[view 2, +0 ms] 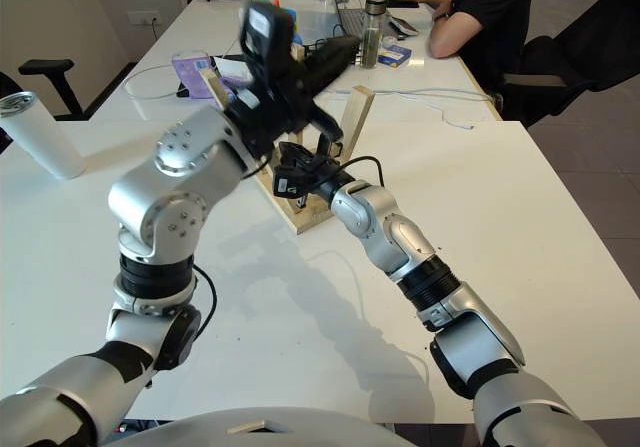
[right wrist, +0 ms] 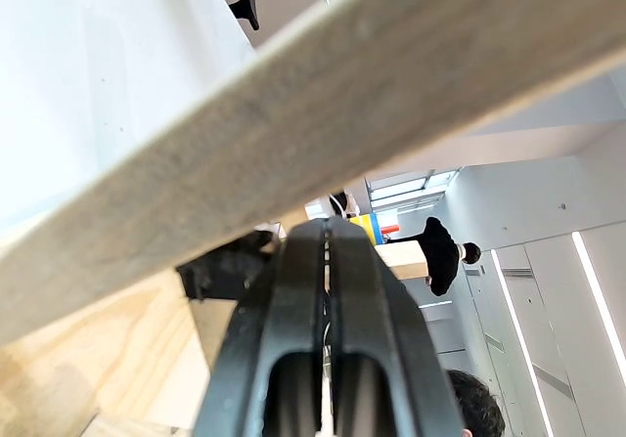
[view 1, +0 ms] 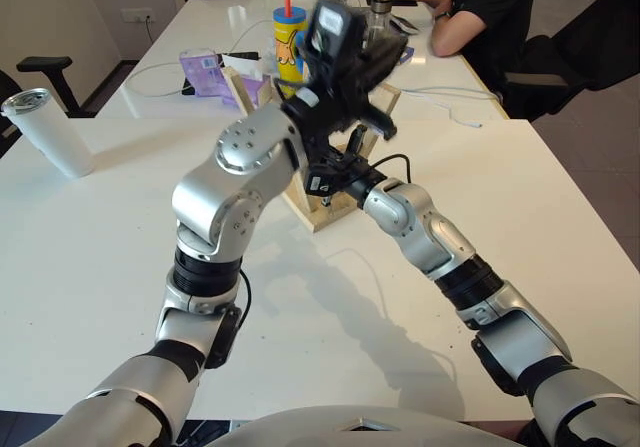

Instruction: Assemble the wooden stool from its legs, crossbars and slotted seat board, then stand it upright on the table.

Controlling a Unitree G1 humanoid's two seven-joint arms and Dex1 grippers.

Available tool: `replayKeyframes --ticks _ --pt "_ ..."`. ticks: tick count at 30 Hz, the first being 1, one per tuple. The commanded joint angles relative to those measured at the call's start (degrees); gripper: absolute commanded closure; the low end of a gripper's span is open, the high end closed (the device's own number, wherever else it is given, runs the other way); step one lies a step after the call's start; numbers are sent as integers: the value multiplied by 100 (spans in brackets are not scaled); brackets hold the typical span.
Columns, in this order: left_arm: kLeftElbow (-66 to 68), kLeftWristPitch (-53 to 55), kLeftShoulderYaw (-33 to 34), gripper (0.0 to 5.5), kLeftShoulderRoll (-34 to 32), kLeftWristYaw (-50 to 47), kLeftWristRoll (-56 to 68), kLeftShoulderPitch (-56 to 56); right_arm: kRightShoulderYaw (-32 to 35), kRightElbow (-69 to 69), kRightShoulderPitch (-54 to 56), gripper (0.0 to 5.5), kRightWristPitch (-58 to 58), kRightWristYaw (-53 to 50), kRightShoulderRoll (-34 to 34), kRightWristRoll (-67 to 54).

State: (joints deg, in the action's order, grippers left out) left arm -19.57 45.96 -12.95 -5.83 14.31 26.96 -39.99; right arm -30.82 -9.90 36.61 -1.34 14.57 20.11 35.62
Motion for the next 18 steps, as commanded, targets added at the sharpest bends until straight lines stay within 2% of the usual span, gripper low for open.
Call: replayKeyframes --ticks 1,4,6,11,18 --pt "639 619 -954 548 -549 305 -270 1518 -878 -1556 -1488 550 893 1133 173 351" --pt "985 414 -1063 548 -618 425 -393 1756 -831 -1490 -1509 550 923 1165 163 356" --pt "1016 243 -912 548 -528 414 -386 1676 -803 -1506 -1476 550 918 1178 141 372" --pt "173 65 74 548 -56 250 229 770 -769 -1573 -1443 550 858 1176 163 408" --pt "17 -584 1473 548 256 -255 745 -942 -762 -1648 -1399 550 838 1172 167 426"
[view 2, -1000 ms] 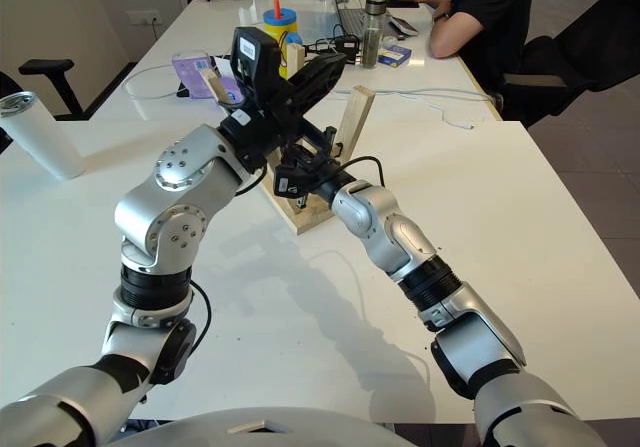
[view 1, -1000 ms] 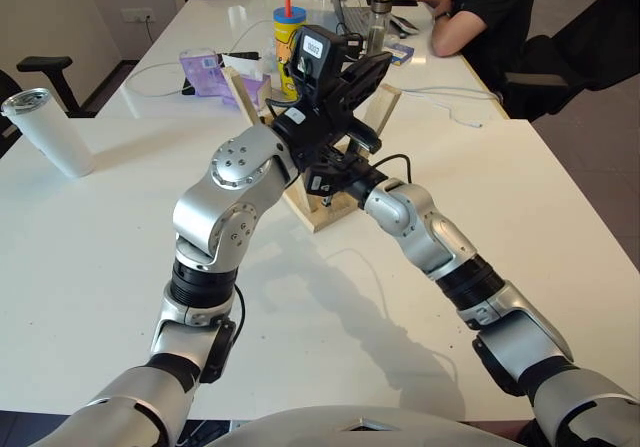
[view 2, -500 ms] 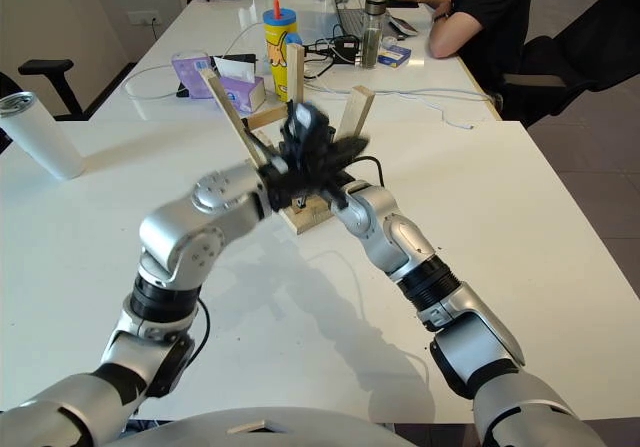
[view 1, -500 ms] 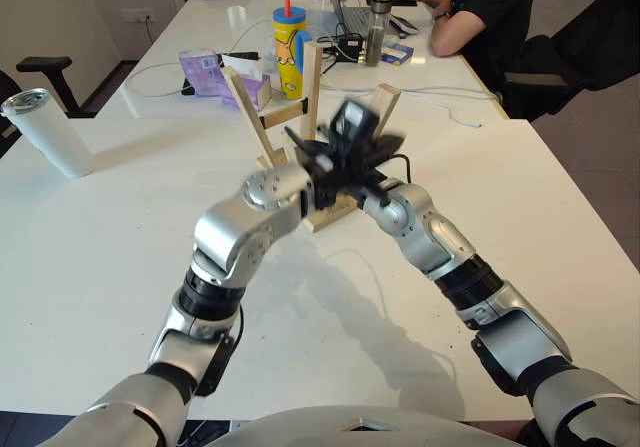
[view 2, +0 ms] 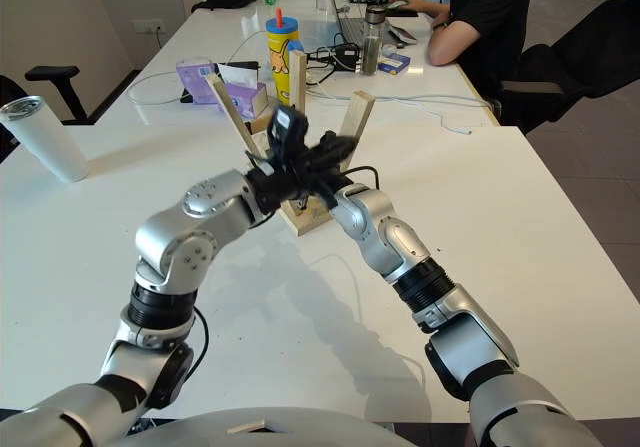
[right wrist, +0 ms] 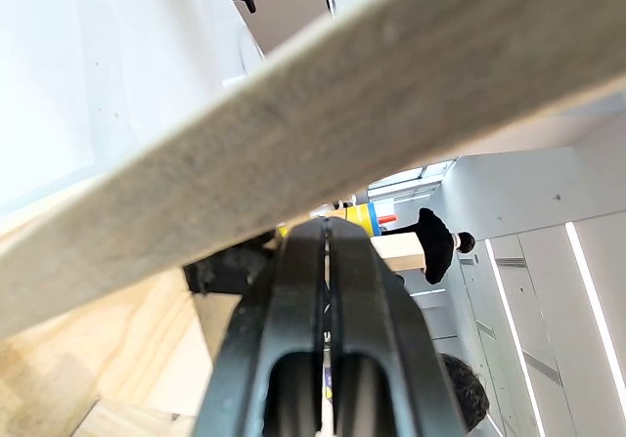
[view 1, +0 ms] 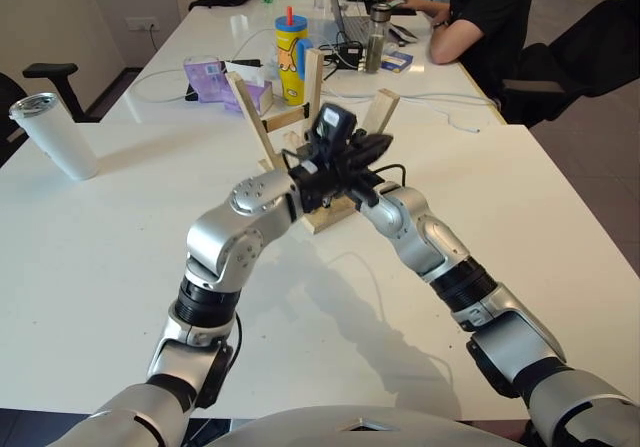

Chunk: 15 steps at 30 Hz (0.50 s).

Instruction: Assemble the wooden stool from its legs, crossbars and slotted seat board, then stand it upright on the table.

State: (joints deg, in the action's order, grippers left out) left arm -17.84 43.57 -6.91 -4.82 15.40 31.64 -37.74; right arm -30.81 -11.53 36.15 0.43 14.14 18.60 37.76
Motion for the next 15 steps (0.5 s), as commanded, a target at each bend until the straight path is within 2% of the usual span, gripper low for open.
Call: replayKeyframes --ticks 1,4,6,9,13,15 --pt "-98 -475 1070 548 174 -453 336 -1424 -752 -1504 -1334 550 656 1209 318 209" --pt "115 -821 1555 548 165 -706 467 -2103 -729 -1570 -1303 550 653 1169 305 205" --pt "236 -405 1492 548 70 -727 540 -2088 -729 -1527 -1294 550 679 1192 284 195" --pt "462 375 654 548 -259 -403 281 -1158 -727 -1438 -1312 550 743 1214 254 184" --pt "329 975 -1410 548 -995 159 -181 594 -715 -1393 -1367 550 767 1210 289 184" --pt "264 903 -2098 548 -1201 329 -481 1027 -711 -1333 -1404 550 803 1228 301 183"
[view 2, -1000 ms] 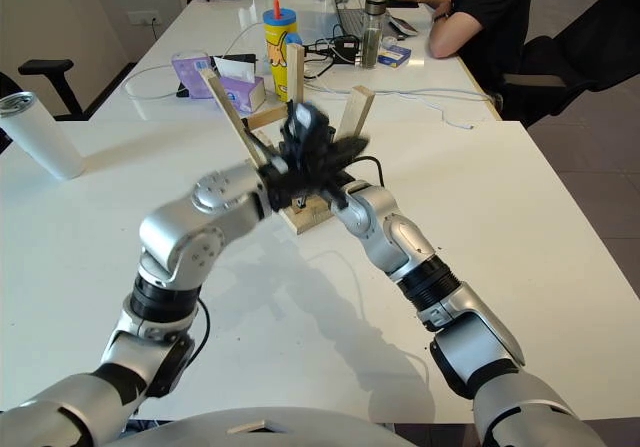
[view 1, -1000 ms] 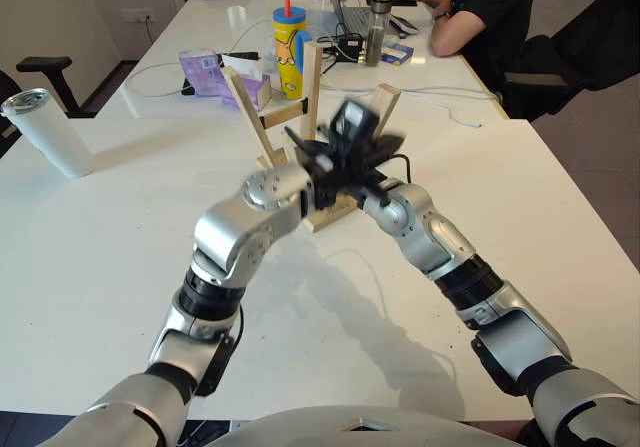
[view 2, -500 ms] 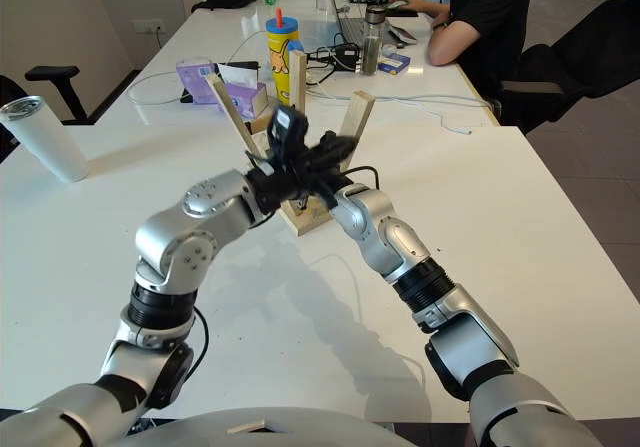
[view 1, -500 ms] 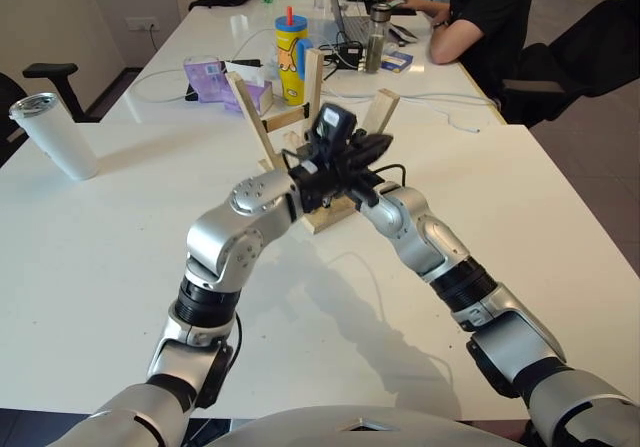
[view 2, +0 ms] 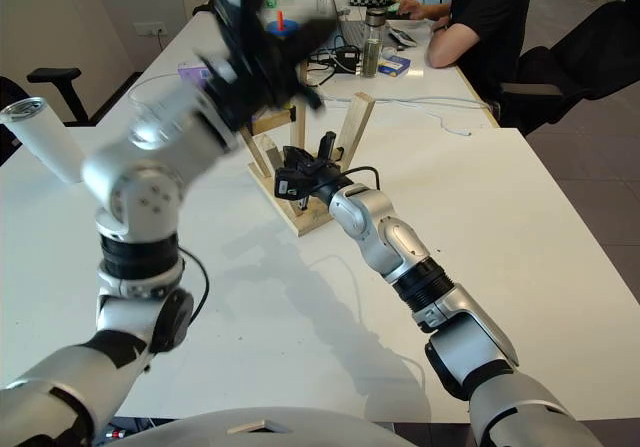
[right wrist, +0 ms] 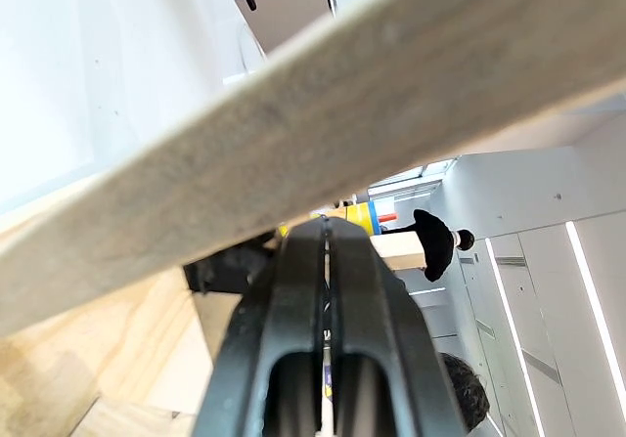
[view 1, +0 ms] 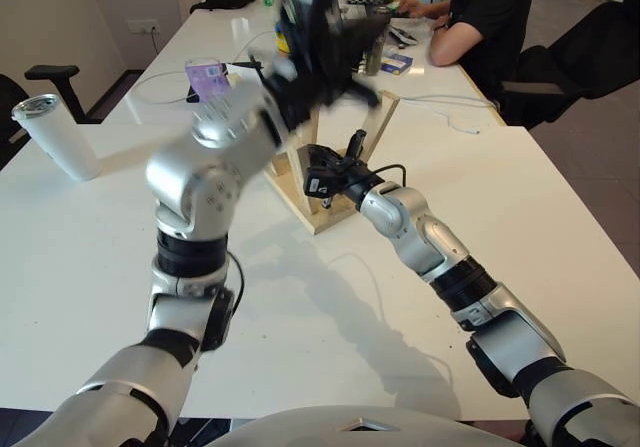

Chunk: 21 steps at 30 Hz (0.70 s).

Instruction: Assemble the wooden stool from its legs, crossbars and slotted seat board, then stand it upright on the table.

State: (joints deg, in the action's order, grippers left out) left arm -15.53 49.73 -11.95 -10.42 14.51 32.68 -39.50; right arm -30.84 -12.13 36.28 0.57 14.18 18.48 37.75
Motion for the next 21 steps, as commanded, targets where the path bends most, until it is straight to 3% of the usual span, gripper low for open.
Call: replayKeyframes --ticks 1,5,9,15,21 --pt "42 286 -1710 548 -620 462 -619 1344 -693 -1244 -1430 550 796 1241 320 195" --pt "249 -10 -1764 548 -578 490 -889 1463 -660 -1209 -1414 550 818 1261 330 207" --pt "273 -391 -1321 548 -413 428 -996 1182 -647 -1287 -1334 550 781 1258 315 215" --pt "247 -801 70 548 -178 323 -671 -160 -639 -1374 -1292 550 755 1226 306 222" --pt "798 -1337 1058 548 66 74 -474 -1693 -664 -1544 -1246 550 705 1163 295 237"
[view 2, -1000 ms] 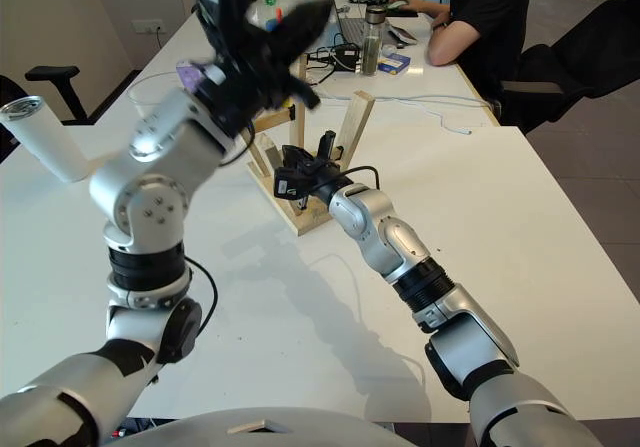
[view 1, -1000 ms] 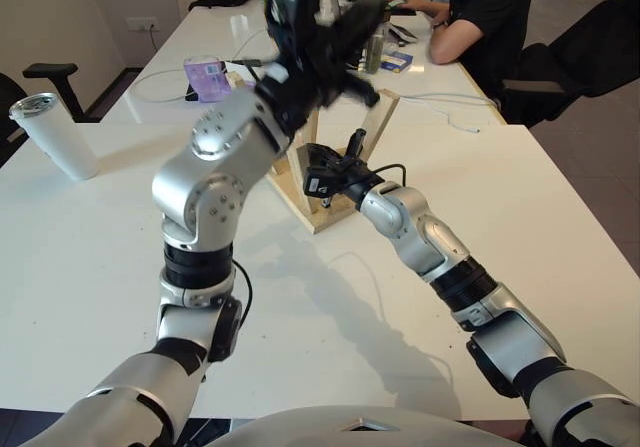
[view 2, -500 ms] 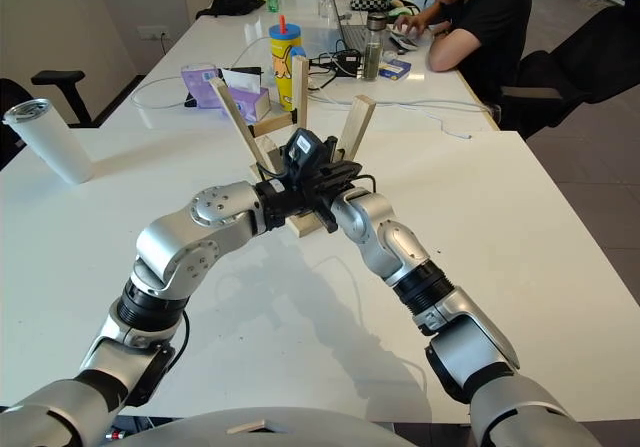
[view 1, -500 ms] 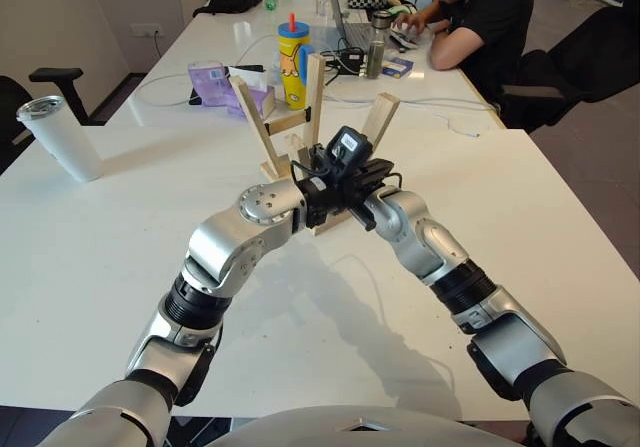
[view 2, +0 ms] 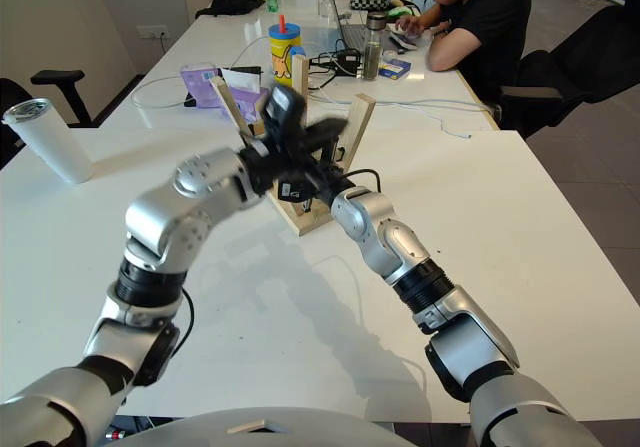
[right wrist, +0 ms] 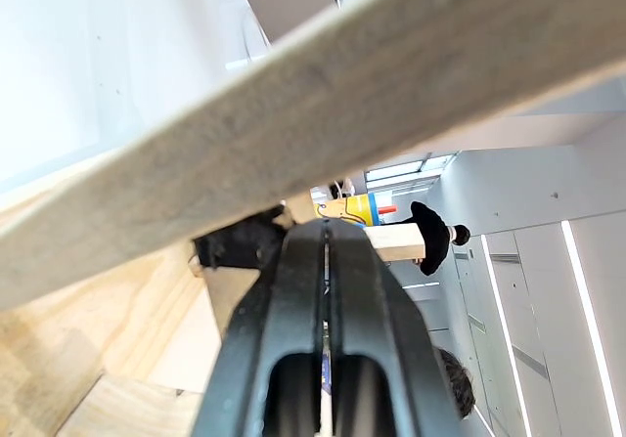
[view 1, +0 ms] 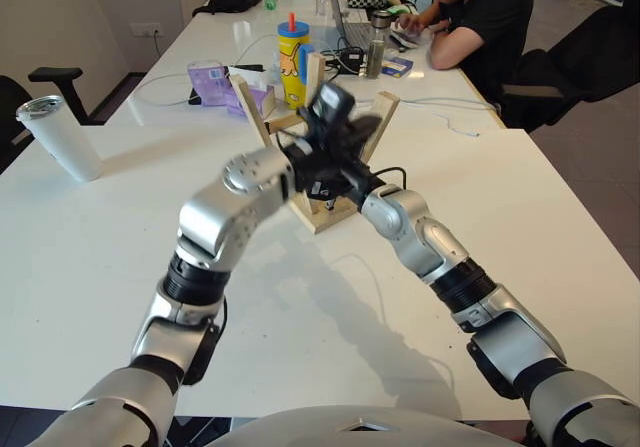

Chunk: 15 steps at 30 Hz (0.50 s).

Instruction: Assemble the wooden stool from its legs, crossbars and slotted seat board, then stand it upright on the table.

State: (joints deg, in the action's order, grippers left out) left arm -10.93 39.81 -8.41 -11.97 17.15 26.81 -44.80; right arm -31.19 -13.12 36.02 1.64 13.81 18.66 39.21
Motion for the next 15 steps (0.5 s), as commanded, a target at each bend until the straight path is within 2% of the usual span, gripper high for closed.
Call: replayKeyframes --ticks 1,3,4,10,15 --pt "356 -411 752 548 265 -185 122 -1276 -633 -1454 -1218 550 595 1198 276 94" --pt "371 -259 680 548 348 -139 143 -1308 -639 -1459 -1216 550 598 1192 270 97" --pt "517 4 412 548 323 7 76 -1160 -638 -1452 -1221 550 603 1190 270 96" --pt "134 918 -1781 548 -195 533 -401 1075 -630 -1395 -1263 550 636 1203 272 75" --pt "-59 956 -2217 548 -136 514 -559 1818 -606 -1420 -1255 550 628 1193 262 78"
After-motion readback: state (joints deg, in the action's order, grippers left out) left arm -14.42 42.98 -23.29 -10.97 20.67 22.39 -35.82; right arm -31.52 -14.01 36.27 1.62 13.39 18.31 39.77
